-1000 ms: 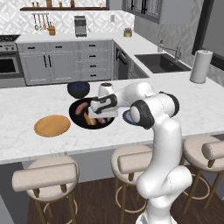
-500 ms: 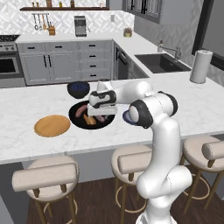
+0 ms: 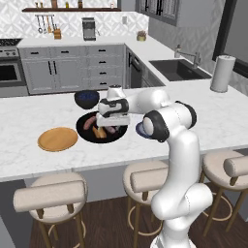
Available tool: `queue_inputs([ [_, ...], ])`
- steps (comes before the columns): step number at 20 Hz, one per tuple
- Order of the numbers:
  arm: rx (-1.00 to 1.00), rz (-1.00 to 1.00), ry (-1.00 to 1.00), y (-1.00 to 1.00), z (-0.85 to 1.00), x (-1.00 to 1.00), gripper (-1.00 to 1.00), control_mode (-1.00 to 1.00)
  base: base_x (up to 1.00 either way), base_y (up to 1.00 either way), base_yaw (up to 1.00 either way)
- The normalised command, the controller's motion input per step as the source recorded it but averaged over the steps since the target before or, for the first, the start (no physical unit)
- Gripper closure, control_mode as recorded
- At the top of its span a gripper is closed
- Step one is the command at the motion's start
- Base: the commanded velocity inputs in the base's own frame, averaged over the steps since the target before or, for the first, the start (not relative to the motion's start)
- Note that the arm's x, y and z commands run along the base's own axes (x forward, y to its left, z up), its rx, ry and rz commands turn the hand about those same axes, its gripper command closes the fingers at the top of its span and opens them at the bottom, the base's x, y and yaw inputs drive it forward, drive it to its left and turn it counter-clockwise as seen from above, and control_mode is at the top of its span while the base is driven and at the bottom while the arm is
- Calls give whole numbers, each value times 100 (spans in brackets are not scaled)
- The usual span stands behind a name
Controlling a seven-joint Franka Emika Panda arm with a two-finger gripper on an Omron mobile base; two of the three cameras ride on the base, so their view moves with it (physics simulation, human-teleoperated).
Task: Place one bun and one sausage from the bowl on each plate.
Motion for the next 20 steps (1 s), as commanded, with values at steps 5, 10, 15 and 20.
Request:
queue_inputs([
  [5,1,0,2,-29,28,-11,100,-100,0,0,0],
  [10,4,0,0,-69,39,-32,100,-100,0,0,0],
  [15,3,0,-4,-85,33,-59,100,-100,0,0,0],
  [20,1,0,-22,-86,1,-86,100,-100,0,0,0],
])
